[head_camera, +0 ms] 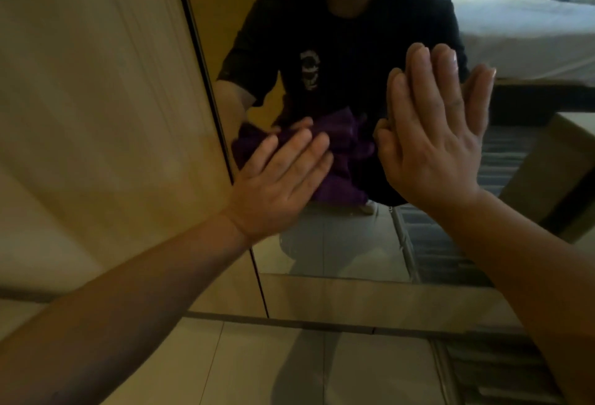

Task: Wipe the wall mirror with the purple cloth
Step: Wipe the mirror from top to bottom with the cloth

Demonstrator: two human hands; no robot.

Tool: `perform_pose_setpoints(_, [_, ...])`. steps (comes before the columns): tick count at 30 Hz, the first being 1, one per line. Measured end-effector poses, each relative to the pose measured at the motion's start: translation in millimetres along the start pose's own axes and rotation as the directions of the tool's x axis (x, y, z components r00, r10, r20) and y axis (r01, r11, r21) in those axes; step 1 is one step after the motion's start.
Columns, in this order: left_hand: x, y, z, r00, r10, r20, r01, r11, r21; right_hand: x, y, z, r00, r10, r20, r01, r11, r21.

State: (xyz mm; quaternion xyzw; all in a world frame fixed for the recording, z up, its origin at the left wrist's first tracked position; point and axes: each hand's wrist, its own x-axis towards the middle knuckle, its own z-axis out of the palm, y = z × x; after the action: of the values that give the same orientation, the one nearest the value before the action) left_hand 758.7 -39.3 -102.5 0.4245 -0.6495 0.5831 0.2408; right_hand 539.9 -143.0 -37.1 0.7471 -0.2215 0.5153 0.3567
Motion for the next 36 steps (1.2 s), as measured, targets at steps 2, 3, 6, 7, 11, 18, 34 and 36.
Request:
perform_pose_setpoints(2, [-40, 28, 7, 0.997, 0.053, 0.064, -0.050, 0.997, -0.051, -1, 0, 2, 1.000, 0.008, -0.019, -0.008, 1.000, -0.002])
perform_pose_setpoints(3, [-59, 42, 10, 0.992, 0.082, 0.101, -0.074, 0.994, -0.077, -2, 1, 3, 1.000, 0.004, -0.026, -0.004, 1.000, -0.009])
perform_pose_setpoints(6, [-122, 78, 19, 0.947, 0.171, 0.270, -0.140, 0.981, -0.130, -3, 3, 7, 0.999, -0.022, -0.044, 0.021, 0.999, -0.024])
perform_pose_setpoints(7, [-143, 88, 19, 0.911, 0.223, 0.348, -0.182, 0.972, -0.148, -4, 4, 8, 0.998, -0.023, -0.054, 0.022, 0.999, -0.025])
perform_pose_setpoints(11, [-195, 115, 16, 0.858, 0.263, 0.442, -0.204, 0.963, -0.177, -6, 5, 10, 0.997, -0.034, -0.068, 0.031, 0.998, -0.047])
perform_pose_setpoints(18, [-131, 85, -8, 0.871, 0.193, 0.452, -0.065, 0.957, -0.283, 0, 2, -1, 1.000, -0.001, -0.023, 0.000, 0.999, -0.037])
perform_pose_setpoints(34, [123, 42, 8, 0.995, -0.075, -0.059, 0.069, 0.993, -0.099, -3, 81, -38, 1.000, 0.006, 0.017, -0.007, 0.996, 0.087])
perform_pose_setpoints(36, [90, 66, 20, 0.999, -0.032, -0.015, 0.031, 0.994, -0.101, -10, 91, -29, 0.999, -0.047, -0.017, 0.048, 0.998, 0.050])
